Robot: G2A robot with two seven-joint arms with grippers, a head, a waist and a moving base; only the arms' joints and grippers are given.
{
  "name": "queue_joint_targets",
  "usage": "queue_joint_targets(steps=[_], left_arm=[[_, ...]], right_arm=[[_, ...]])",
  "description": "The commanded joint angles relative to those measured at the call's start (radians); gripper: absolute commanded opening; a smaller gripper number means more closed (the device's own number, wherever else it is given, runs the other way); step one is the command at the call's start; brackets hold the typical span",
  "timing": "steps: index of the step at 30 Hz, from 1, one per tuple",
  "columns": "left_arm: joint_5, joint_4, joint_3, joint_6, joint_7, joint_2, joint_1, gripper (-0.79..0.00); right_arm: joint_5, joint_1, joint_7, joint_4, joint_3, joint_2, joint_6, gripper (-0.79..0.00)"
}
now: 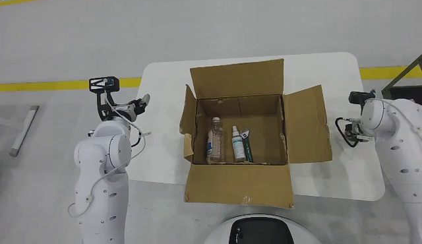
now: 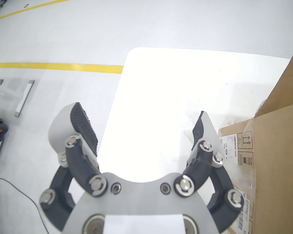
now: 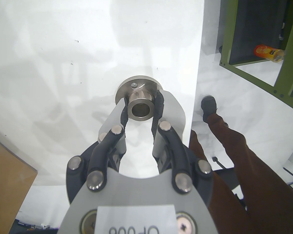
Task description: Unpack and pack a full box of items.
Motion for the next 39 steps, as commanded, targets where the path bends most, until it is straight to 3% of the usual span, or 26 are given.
queue_joint_targets(steps=[1, 7, 12, 20, 26, 31, 37, 39], left_arm=[[0.000, 0.000, 0.000, 0.000, 0.000, 0.000, 0.000, 0.000], [0.000, 0.000, 0.000, 0.000, 0.000, 0.000, 0.000, 0.000], [0.000, 0.000, 0.000, 0.000, 0.000, 0.000, 0.000, 0.000], [0.000, 0.000, 0.000, 0.000, 0.000, 0.000, 0.000, 0.000], [0.000, 0.000, 0.000, 0.000, 0.000, 0.000, 0.000, 0.000], [0.000, 0.000, 0.000, 0.000, 0.000, 0.000, 0.000, 0.000], [0.000, 0.000, 0.000, 0.000, 0.000, 0.000, 0.000, 0.000], [0.000, 0.000, 0.000, 0.000, 0.000, 0.000, 0.000, 0.000]], right_arm=[[0.005, 0.004, 0.001, -0.004, 0.003, -0.001, -0.001, -0.785], [0.046, 0.007, -0.004, -0.058, 0.036, -0.003, 0.004, -0.785], [0.224, -0.013, -0.043, -0.216, 0.139, -0.007, 0.043, -0.785], [0.596, -0.070, -0.200, -0.470, 0.321, -0.015, 0.126, -0.785], [0.942, -0.082, -0.281, -0.523, 0.366, -0.027, 0.077, -0.785], [1.085, -0.056, -0.280, -0.503, 0.267, -0.029, 0.009, -0.785], [1.020, 0.039, -0.243, -0.419, 0.030, -0.030, 0.008, -0.785], [0.963, 0.093, -0.196, -0.358, -0.096, -0.033, 0.012, -0.785]])
